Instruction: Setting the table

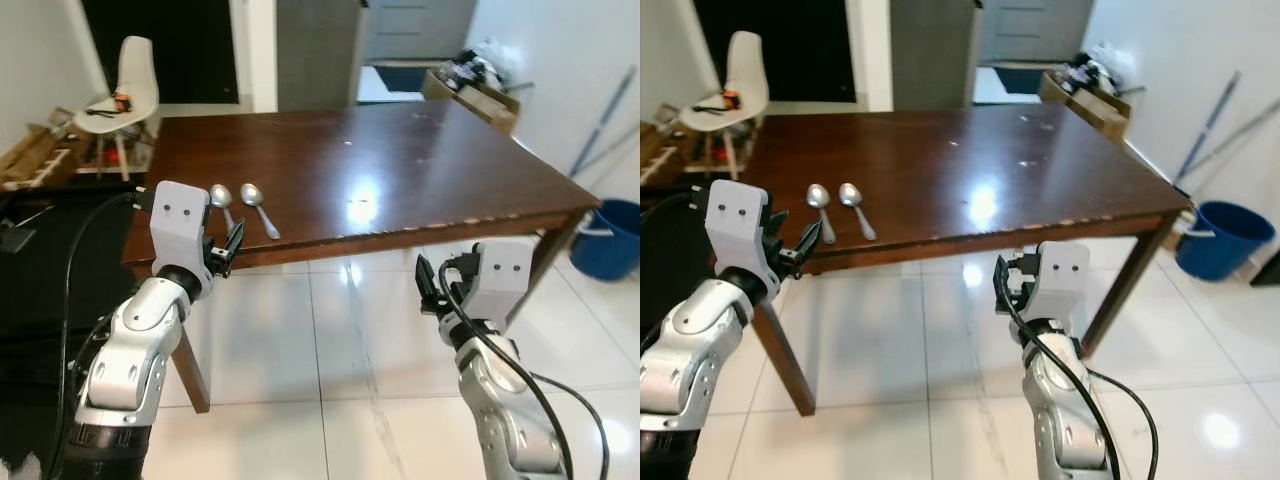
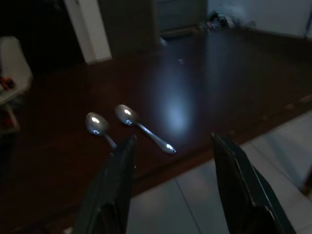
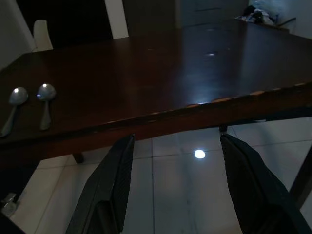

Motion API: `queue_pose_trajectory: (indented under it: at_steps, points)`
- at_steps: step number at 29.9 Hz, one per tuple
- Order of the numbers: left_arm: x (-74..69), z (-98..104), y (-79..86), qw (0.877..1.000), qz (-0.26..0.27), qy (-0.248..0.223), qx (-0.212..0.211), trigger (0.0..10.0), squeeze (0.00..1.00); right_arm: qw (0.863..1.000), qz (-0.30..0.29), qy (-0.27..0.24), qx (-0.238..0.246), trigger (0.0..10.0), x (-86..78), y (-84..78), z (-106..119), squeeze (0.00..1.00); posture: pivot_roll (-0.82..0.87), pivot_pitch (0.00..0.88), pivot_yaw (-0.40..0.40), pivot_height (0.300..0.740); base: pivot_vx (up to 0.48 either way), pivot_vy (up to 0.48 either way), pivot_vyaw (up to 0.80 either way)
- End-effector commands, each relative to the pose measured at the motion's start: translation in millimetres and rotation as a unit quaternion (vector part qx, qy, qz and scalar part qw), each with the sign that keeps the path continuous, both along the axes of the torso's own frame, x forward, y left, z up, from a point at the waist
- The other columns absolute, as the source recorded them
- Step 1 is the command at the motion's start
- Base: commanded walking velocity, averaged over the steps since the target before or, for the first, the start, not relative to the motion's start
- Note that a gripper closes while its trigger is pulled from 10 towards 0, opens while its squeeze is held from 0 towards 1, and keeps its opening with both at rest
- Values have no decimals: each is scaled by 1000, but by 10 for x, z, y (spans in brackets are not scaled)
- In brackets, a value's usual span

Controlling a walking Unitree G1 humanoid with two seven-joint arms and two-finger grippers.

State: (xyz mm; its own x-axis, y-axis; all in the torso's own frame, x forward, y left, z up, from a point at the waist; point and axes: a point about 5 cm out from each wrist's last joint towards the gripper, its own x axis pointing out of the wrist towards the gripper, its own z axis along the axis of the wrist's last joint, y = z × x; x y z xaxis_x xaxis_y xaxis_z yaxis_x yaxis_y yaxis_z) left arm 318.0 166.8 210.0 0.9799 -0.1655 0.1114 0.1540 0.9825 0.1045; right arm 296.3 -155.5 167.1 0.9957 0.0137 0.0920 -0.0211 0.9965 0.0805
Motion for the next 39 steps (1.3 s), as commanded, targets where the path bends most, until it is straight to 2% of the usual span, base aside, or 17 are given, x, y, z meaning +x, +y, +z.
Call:
queue_pose_trajectory:
  at_steps: [1, 39]
  points:
    - [4, -41, 5, 1000, 2, 8, 2, 10000, 0, 1000, -2, 8, 3, 10000, -6, -19, -31, 0, -64, 0, 63, 740, 0, 0, -800]
    - [20, -80, -23, 1000, 5, 12, -4, 10000, 0, 1000, 9, 11, -5, 10000, 2, 7, -45, 0, -65, 0, 58, 740, 0, 0, -800]
